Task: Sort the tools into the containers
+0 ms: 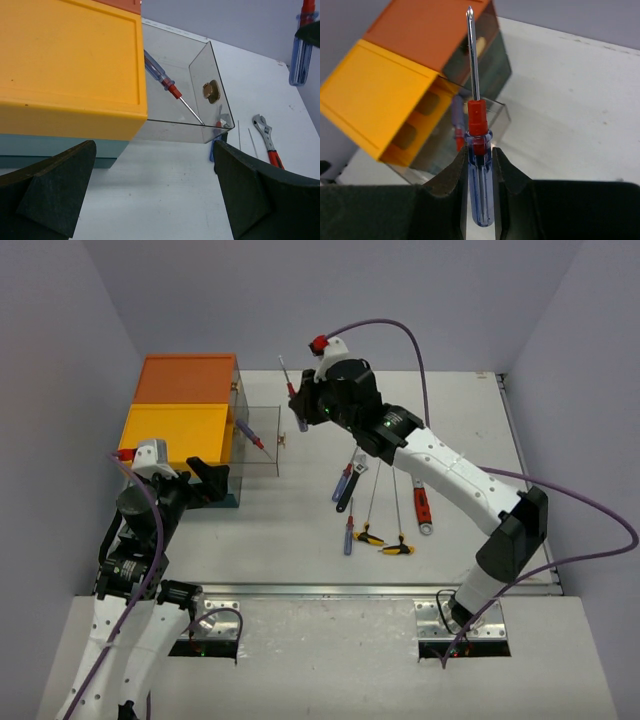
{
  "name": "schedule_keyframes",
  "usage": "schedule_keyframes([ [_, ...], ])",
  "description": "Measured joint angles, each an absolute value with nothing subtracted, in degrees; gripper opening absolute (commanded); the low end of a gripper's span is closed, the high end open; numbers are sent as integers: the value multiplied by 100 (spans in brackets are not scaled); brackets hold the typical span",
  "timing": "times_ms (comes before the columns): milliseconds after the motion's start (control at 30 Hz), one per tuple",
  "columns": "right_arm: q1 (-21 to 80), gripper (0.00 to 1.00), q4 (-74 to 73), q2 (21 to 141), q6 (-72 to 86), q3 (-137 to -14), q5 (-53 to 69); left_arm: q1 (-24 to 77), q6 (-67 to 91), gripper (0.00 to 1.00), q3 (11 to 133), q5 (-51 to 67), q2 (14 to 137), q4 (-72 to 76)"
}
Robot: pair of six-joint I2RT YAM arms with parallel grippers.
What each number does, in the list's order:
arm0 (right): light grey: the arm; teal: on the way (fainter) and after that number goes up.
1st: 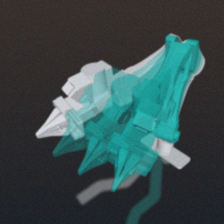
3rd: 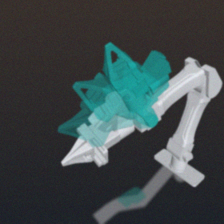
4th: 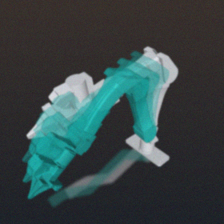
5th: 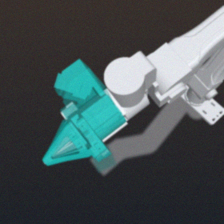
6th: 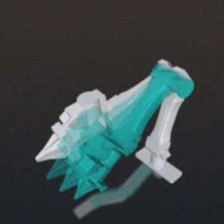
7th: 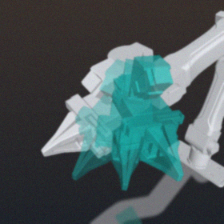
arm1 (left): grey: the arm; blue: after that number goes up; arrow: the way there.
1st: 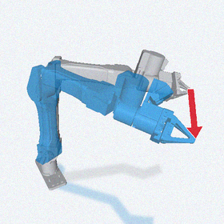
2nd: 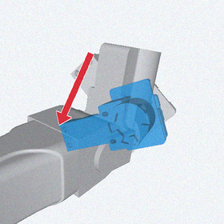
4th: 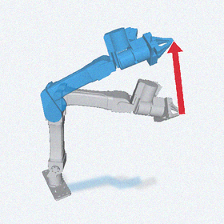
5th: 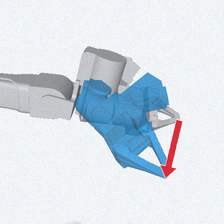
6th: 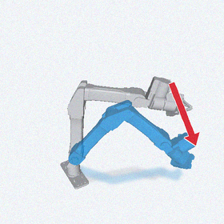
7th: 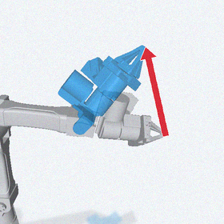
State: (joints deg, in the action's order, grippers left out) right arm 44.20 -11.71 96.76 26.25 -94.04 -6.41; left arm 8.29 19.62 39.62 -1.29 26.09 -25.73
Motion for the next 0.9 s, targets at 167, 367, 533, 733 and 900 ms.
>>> schedule_keyframes([
  [167, 4701, 0, -1256, 10549, 2708, -10476, 57, 829, 1962, 100, 3962, -134, 2609, -2574],
  [367, 4858, 42, -1872, 11569, 2803, -11157, 96, 829, 1962, 100, 3962, -142, 2609, -2574],
  [533, 4864, 62, -2460, 11805, 2790, -11242, -38, 829, 1962, 100, 3962, -141, 2609, -2574],
  [733, 4874, 82, -2579, 11009, 2598, -10753, -589, 829, 1941, 98, 3963, -24, 2388, -2567],
  [900, 4762, 91, -2517, 8694, 2380, -8585, -1552, 829, 1824, 100, 4303, 566, 2769, -2678],
])
